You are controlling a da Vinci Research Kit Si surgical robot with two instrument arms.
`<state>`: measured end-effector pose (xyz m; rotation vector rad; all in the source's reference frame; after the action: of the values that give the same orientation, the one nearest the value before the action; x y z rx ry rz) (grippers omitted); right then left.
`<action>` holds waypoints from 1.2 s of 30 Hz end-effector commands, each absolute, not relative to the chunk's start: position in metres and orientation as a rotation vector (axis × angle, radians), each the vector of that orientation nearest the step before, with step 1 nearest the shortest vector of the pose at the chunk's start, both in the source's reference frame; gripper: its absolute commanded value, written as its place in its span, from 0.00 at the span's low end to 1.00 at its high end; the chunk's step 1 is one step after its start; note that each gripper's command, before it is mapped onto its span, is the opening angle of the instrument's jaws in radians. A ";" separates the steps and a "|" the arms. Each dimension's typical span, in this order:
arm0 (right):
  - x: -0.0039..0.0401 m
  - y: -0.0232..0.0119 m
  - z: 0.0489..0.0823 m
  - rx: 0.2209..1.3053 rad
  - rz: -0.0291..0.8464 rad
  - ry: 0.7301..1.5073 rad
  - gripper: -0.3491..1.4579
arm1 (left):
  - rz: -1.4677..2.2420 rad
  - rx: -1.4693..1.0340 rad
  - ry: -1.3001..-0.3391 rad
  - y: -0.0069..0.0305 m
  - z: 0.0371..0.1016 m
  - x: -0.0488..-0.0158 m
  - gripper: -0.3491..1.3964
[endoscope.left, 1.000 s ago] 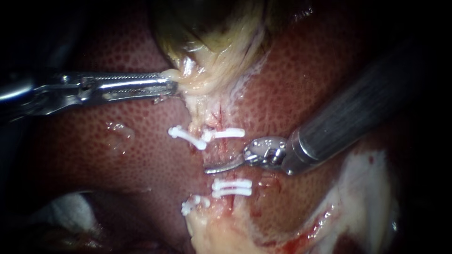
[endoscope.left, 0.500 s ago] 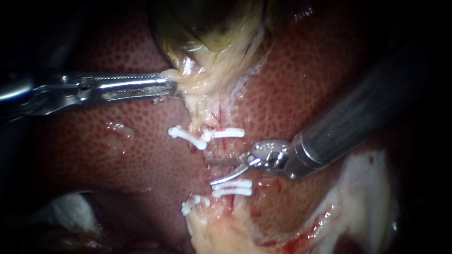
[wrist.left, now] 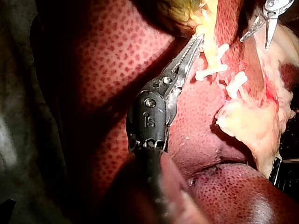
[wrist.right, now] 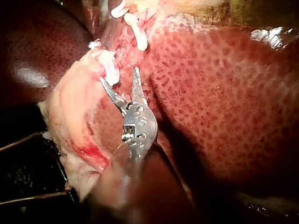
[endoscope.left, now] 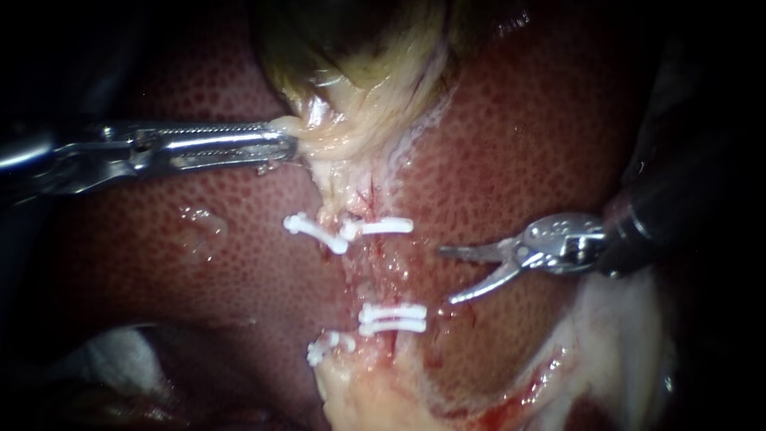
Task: Go back from the cut right tube
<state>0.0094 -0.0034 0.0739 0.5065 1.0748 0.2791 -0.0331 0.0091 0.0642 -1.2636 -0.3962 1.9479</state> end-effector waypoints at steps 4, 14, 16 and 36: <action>0.0084 -0.0024 0.0722 0.466 0.275 1.081 0.99 | 1.948 -1.263 -0.396 0.0091 0.0644 -0.0331 0.00; 0.0084 -0.0025 0.0712 0.450 0.270 1.087 0.99 | 1.951 -1.266 -0.371 0.0084 0.0672 -0.0346 0.00; 0.0084 -0.0026 0.0713 0.450 0.270 1.087 0.99 | 1.963 -1.260 -0.377 0.0081 0.0685 -0.0352 0.00; 0.0085 -0.0026 0.0713 0.449 0.270 1.087 0.99 | 1.998 -1.228 -0.419 0.0061 0.0737 -0.0387 0.00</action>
<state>0.0085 -0.0026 0.0713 0.4496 1.0868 0.2696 -0.0387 0.0061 0.0737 -1.2289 -0.4197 1.9977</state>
